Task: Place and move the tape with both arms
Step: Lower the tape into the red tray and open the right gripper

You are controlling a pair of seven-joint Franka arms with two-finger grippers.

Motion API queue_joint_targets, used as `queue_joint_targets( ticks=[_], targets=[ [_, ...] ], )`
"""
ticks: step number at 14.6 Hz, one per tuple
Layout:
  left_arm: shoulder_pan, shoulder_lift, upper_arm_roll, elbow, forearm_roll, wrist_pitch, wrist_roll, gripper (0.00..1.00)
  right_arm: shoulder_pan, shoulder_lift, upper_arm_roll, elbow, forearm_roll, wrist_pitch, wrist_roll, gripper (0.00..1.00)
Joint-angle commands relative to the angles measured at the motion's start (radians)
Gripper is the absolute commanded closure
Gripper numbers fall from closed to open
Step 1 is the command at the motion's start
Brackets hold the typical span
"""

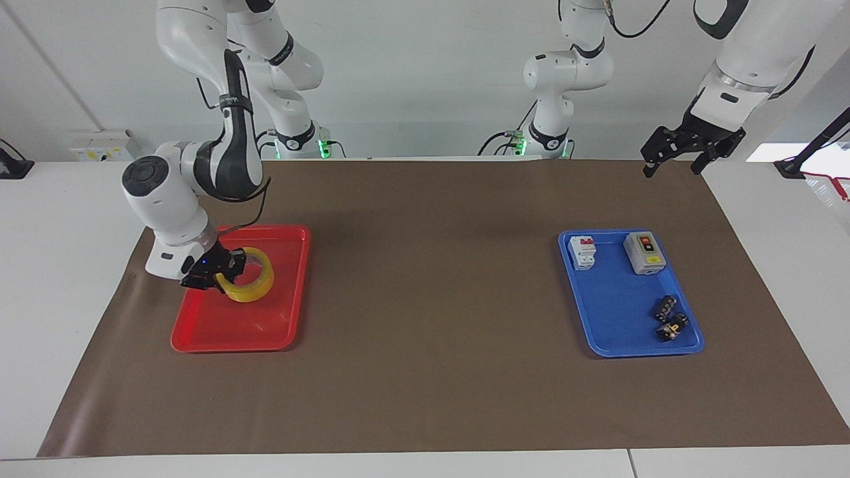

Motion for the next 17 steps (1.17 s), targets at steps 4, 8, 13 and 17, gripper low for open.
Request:
queue_joint_targets(
  ticks=[4, 8, 13, 17],
  targets=[
    [0.006, -0.023, 0.002, -0.018, -0.024, 0.002, 0.009, 0.0, -0.017, -0.047, 0.013, -0.114, -0.007, 0.114, -0.015, 1.0],
    [0.006, -0.021, 0.002, -0.018, -0.024, 0.002, 0.009, 0.0, -0.037, -0.025, 0.013, -0.117, -0.007, 0.149, -0.036, 1.0],
    [0.006, -0.021, 0.002, -0.02, -0.023, 0.002, 0.009, 0.0, -0.037, -0.025, 0.013, -0.137, -0.007, 0.185, -0.036, 0.95],
    [0.006, -0.021, 0.002, -0.018, -0.024, 0.002, 0.009, 0.0, -0.048, -0.011, 0.013, -0.131, -0.007, 0.191, -0.025, 0.0]
  ],
)
